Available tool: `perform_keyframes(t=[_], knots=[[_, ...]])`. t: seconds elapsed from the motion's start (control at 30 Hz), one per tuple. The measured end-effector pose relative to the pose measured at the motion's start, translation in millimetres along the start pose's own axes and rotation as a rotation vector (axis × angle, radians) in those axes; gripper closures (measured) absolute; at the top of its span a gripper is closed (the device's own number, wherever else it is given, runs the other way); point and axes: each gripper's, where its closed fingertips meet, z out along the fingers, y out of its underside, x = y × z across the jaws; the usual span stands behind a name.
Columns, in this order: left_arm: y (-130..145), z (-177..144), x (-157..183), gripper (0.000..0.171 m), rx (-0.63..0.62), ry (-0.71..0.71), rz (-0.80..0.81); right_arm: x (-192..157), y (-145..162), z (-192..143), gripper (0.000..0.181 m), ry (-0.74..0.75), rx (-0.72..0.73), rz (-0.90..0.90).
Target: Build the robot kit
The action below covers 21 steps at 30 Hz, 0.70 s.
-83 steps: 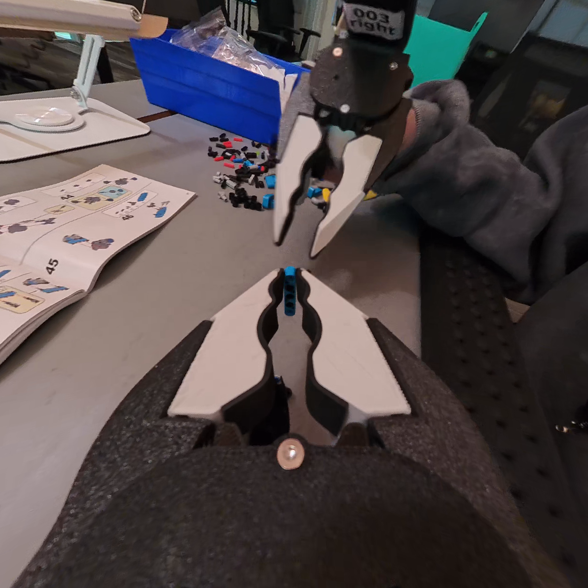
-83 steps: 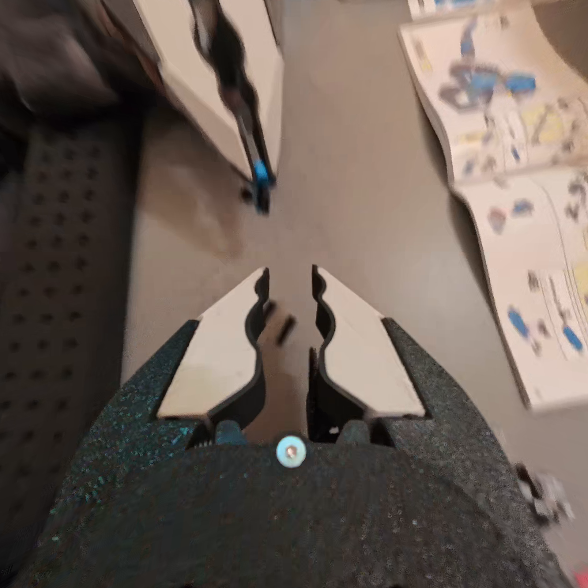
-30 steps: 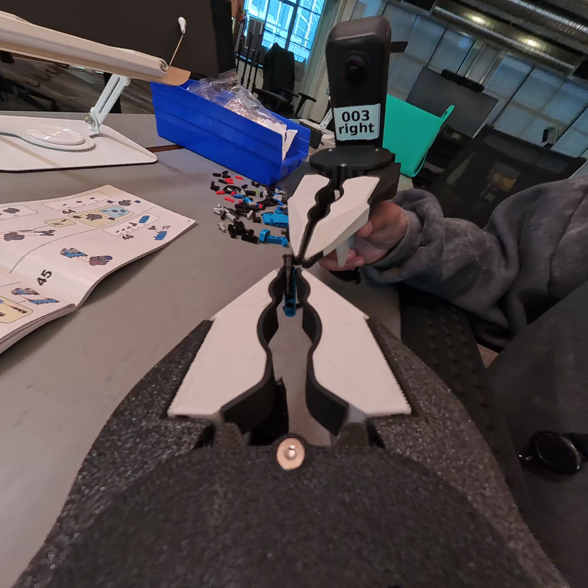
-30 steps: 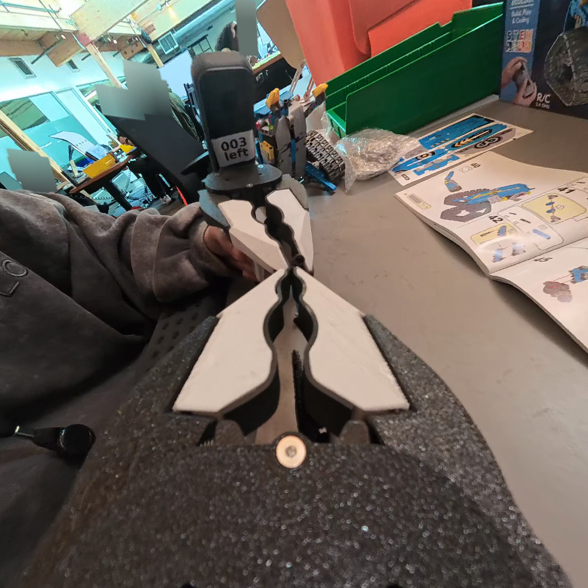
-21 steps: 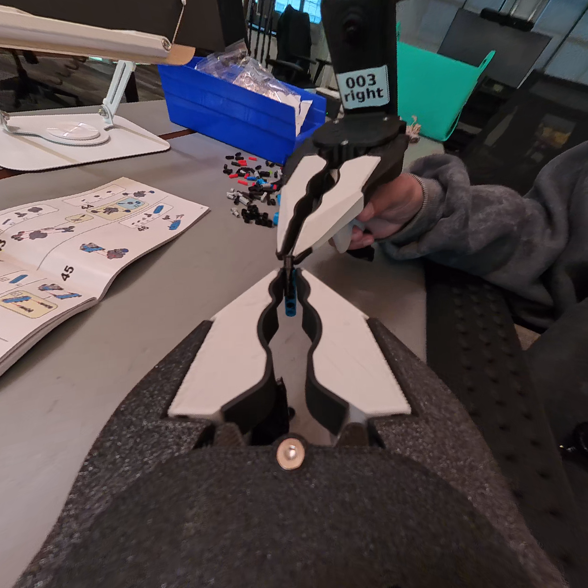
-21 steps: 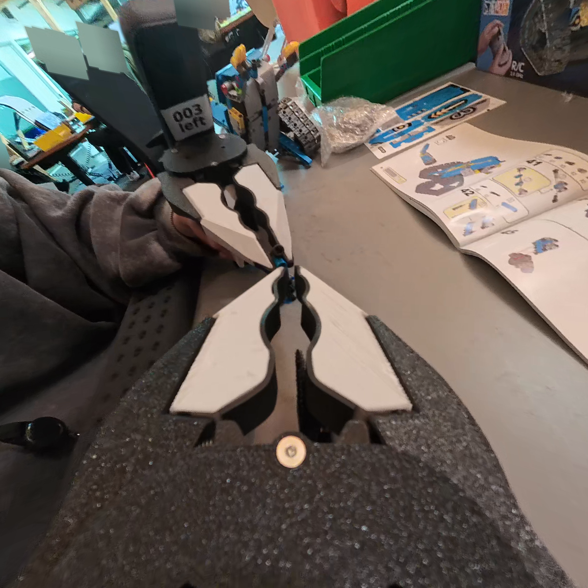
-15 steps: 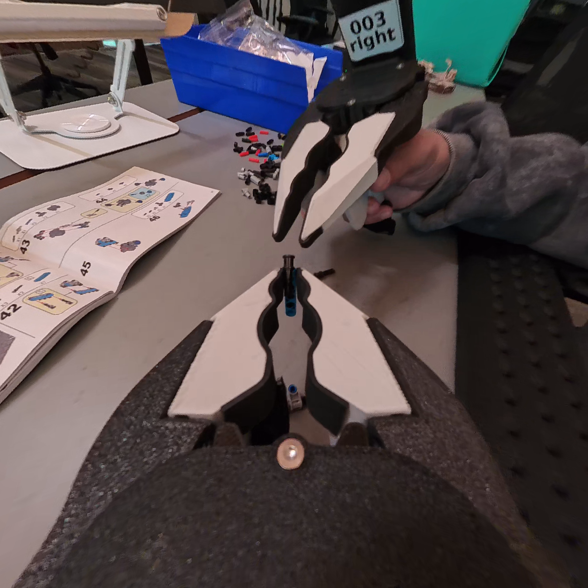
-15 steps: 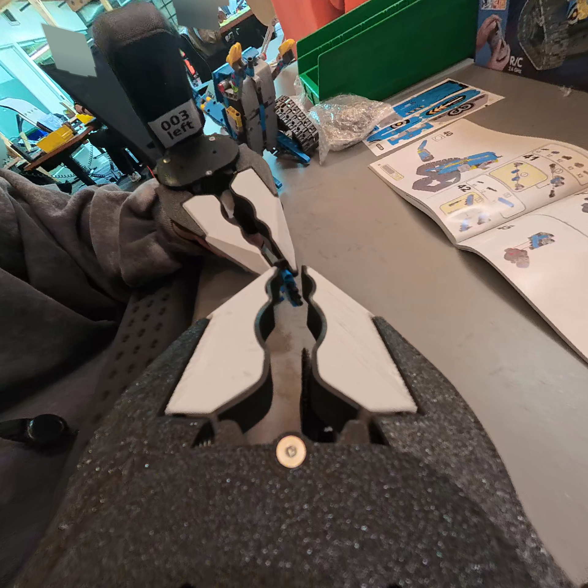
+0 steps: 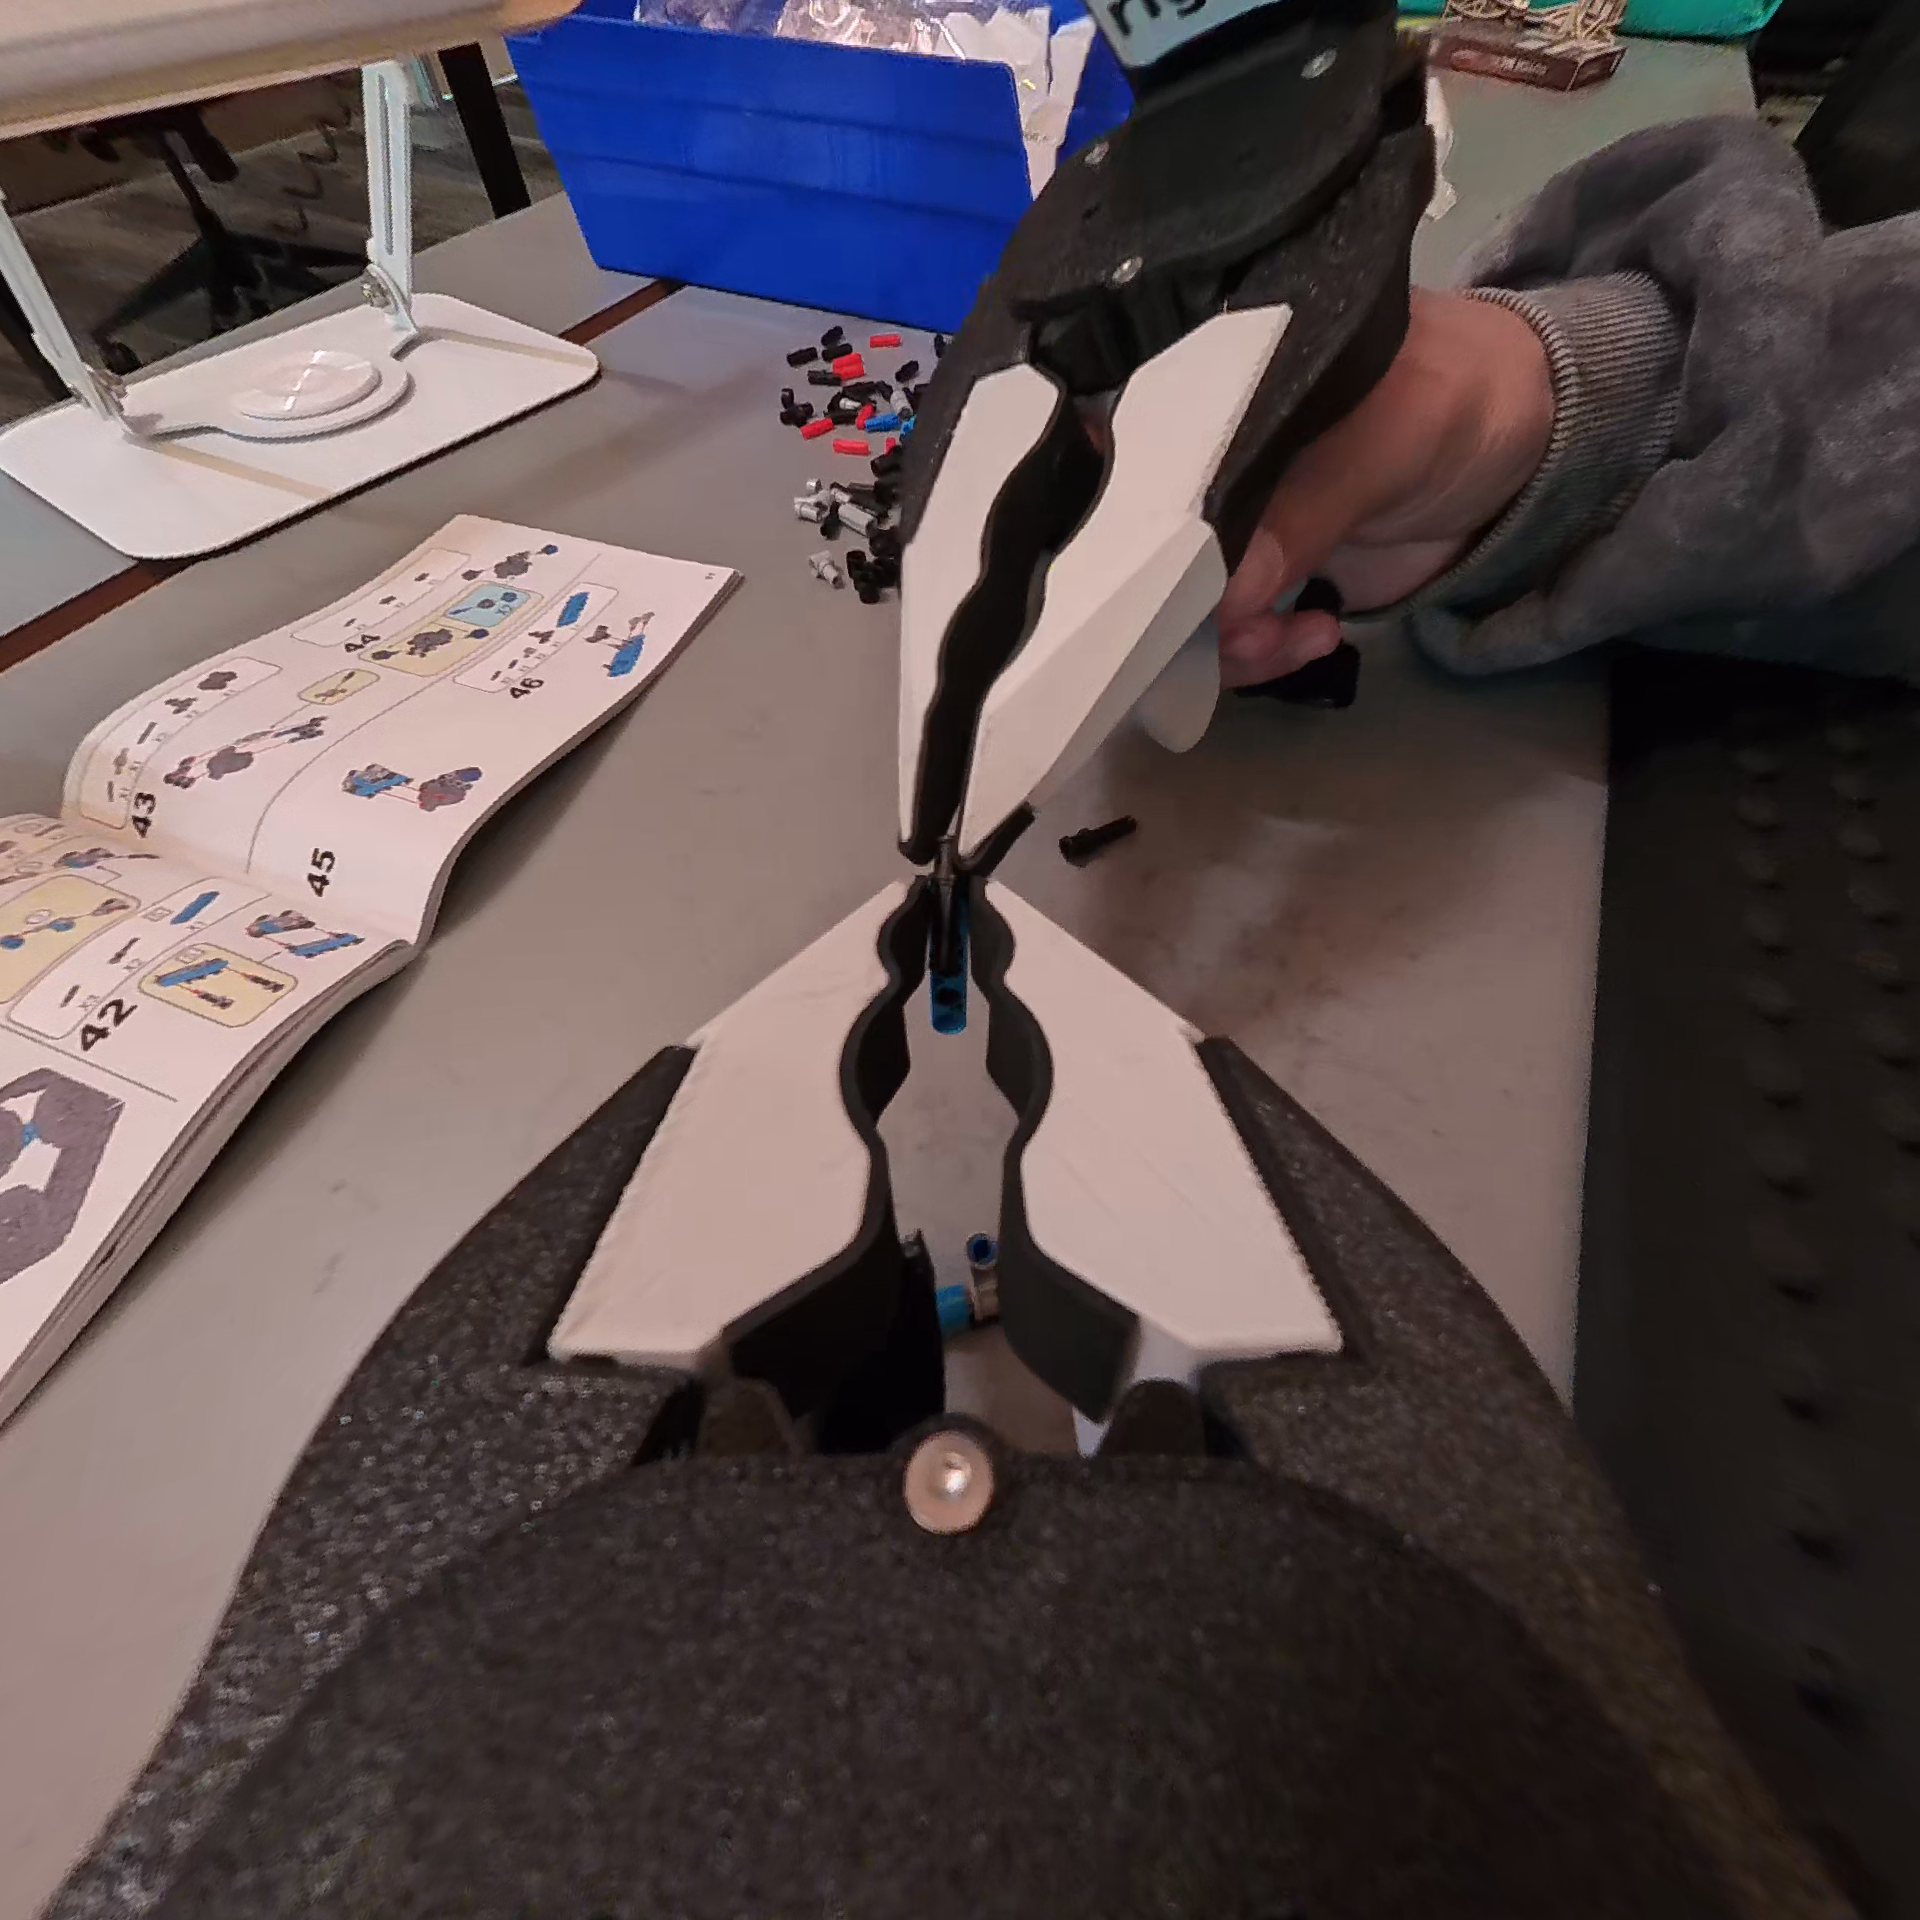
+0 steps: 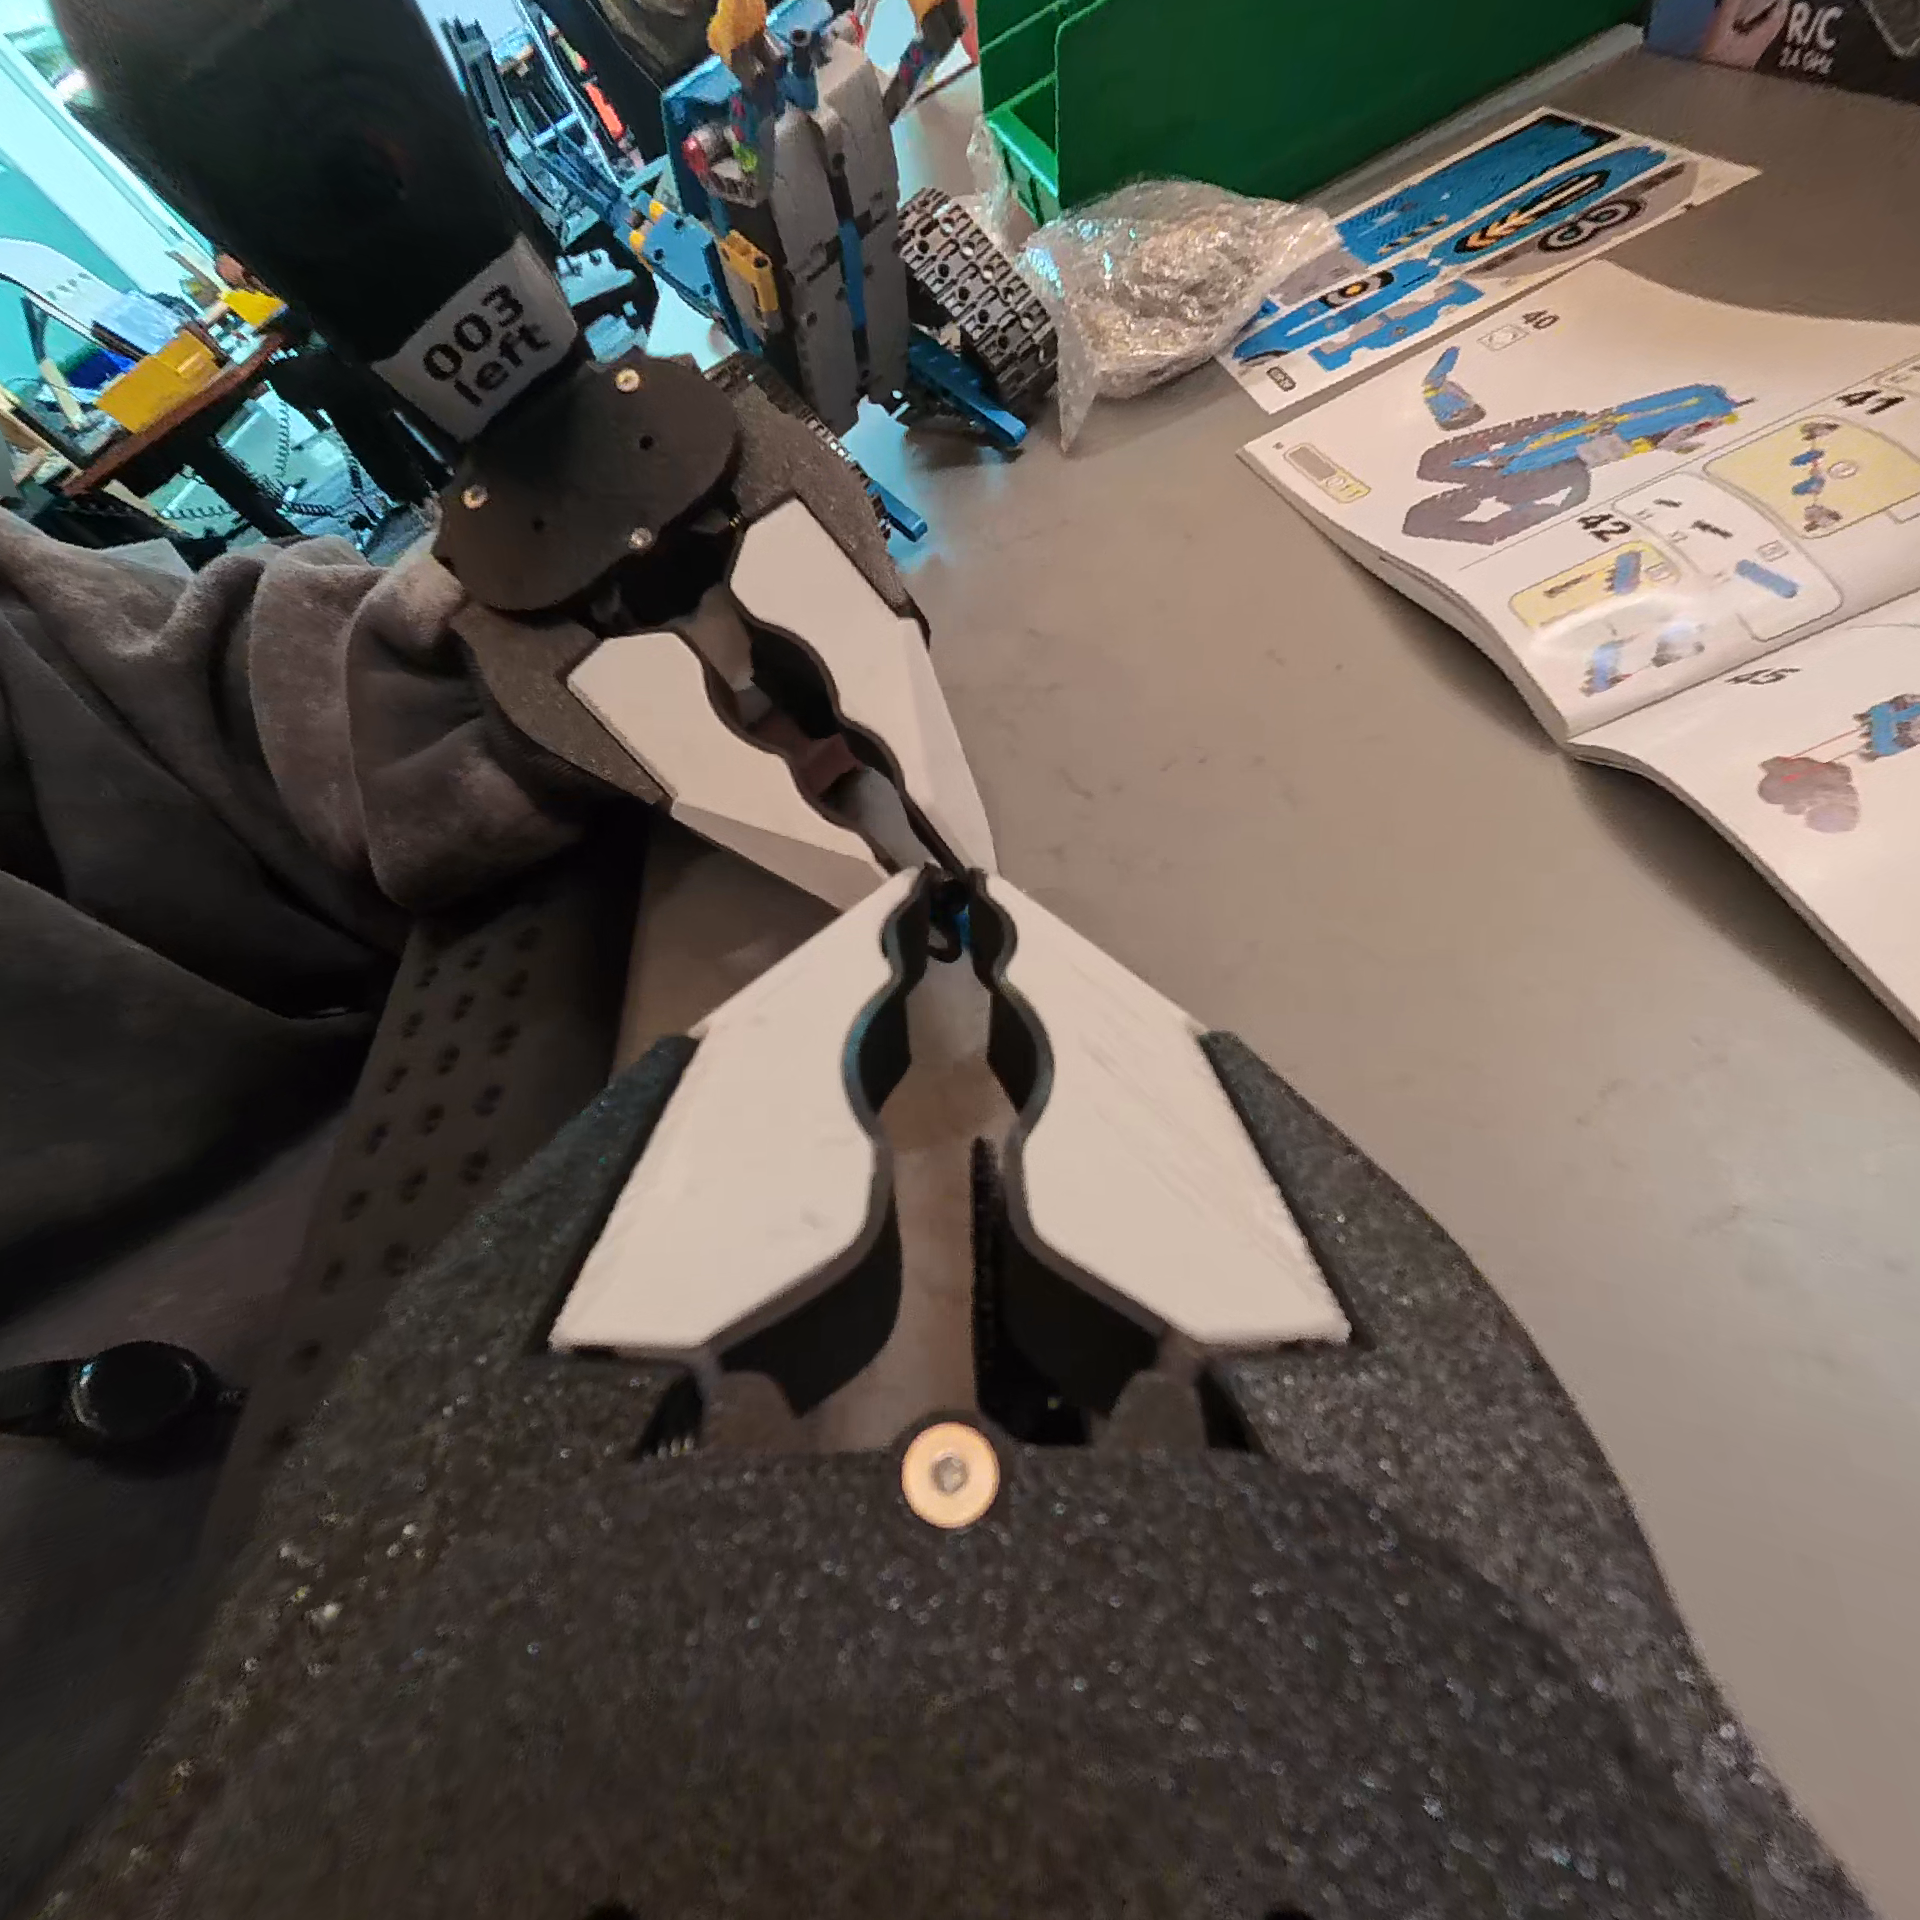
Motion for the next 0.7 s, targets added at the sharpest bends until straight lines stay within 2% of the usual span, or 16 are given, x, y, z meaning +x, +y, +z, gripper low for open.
perform_keyframes(t=[0.1,0.17,0.23,0.33,0.4,0.5,0.63,0.7], knots=[[1,-1,-4,0.165,-0.005,-0.01,-0.01,1,-4,-6,0.175,0.019,0.008,-0.022],[3,-2,-7,0.165,-0.013,-0.021,-0.023,5,-8,-18,0.175,0.013,0.018,0.004],[4,-2,-11,0.165,-0.016,-0.038,-0.025,18,-5,-38,0.175,0.08,-0.027,-0.031],[8,0,-13,0.165,-0.038,-0.051,-0.018,45,31,-73,0.175,0.262,-0.313,-0.195],[9,2,-11,0.165,-0.049,-0.05,-0.001,51,49,-97,0.175,0.332,-0.459,-0.243],[10,4,-7,0.165,-0.058,-0.041,0.013,39,55,-119,0.175,0.343,-0.544,-0.24],[10,5,-8,0.165,-0.057,-0.04,0.011,38,81,-142,0.175,0.398,-0.757,-0.213],[10,5,-8,0.165,-0.055,-0.039,0.008,38,87,-142,0.174,0.394,-0.776,-0.201]])
